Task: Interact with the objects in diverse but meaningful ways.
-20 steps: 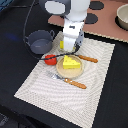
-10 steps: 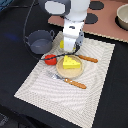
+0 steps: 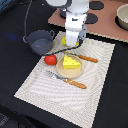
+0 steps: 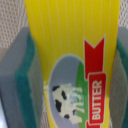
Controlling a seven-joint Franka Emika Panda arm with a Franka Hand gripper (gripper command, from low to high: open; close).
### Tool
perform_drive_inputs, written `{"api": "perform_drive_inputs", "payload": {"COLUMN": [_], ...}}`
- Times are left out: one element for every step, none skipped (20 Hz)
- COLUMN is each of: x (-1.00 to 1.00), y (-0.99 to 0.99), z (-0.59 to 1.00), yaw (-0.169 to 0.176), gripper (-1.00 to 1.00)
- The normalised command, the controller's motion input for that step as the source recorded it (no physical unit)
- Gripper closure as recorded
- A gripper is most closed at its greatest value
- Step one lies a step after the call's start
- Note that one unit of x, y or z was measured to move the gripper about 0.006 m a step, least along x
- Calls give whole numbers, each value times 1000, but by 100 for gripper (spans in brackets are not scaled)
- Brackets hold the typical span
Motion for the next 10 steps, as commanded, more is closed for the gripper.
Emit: {"api": "perform_drive_inputs", "payload": {"x": [0, 6, 17, 3, 0, 0, 0, 0, 23, 40], "y": [0, 0, -11, -120, -246, -277, -294, -274, -226, -260], "z": [206, 226, 217, 197, 220, 294, 357, 534, 803, 1000], "yaw": [21, 21, 11, 6, 0, 0, 0, 0, 0, 0], "gripper": [100, 100, 100, 100, 100, 100, 100, 100, 100, 100]}}
